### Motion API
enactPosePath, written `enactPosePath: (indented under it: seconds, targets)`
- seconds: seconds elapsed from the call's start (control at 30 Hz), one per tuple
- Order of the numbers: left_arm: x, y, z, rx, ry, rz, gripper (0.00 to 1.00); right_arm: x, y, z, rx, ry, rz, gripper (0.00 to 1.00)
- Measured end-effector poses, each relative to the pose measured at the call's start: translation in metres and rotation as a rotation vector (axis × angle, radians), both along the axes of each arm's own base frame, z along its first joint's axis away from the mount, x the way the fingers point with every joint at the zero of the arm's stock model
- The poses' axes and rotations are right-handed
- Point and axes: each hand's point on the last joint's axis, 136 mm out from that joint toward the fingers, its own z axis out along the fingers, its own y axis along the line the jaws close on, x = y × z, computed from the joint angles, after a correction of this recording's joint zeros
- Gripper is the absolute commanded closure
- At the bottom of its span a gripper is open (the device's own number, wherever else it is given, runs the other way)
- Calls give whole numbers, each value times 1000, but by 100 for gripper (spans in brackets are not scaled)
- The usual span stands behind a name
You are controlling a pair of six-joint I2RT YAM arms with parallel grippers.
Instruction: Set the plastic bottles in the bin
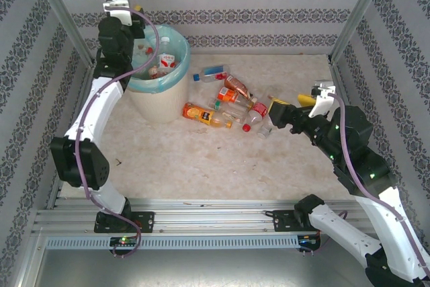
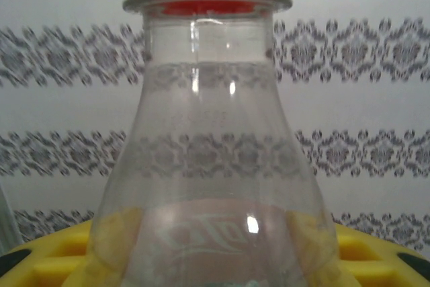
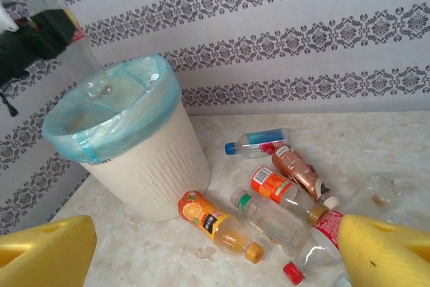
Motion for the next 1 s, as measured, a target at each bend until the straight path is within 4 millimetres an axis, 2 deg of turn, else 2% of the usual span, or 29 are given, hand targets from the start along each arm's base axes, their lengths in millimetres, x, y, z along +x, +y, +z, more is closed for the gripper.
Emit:
enactPosePath:
  seconds: [0.07, 0.17, 0.27, 0.37, 0.53, 0.7, 0.8, 0.9, 1.0]
  targets:
    - [8, -3, -14, -4, 18, -14, 43, -1, -1, -3, 2, 4, 0, 8]
    - [12, -5, -24, -5, 18, -25, 32, -2, -1, -8, -1, 15, -1, 8]
    - [12, -6, -21, -6, -1, -25, 25, -2, -1, -11, -4, 23, -1, 8]
    - [11, -5, -14, -8, -30, -24, 23, -2, -1, -12, -6, 25, -2, 8]
    - [3, -1, -2, -13, -59, -4, 24, -1, -1, -13, -8, 28, -2, 8]
    - [-10, 5, 14, -19, -90, 23, 32, 1, 0, -15, -11, 35, -1, 8]
    - [-12, 4, 17, -19, -70, 17, 38, 2, 1, -20, -16, 44, -1, 8]
    - [-3, -5, 15, -20, 7, -32, 41, 4, 2, -28, -25, 60, -1, 8]
    - [18, -14, 15, -30, 79, -76, 42, 8, 5, -34, -32, 76, 3, 8]
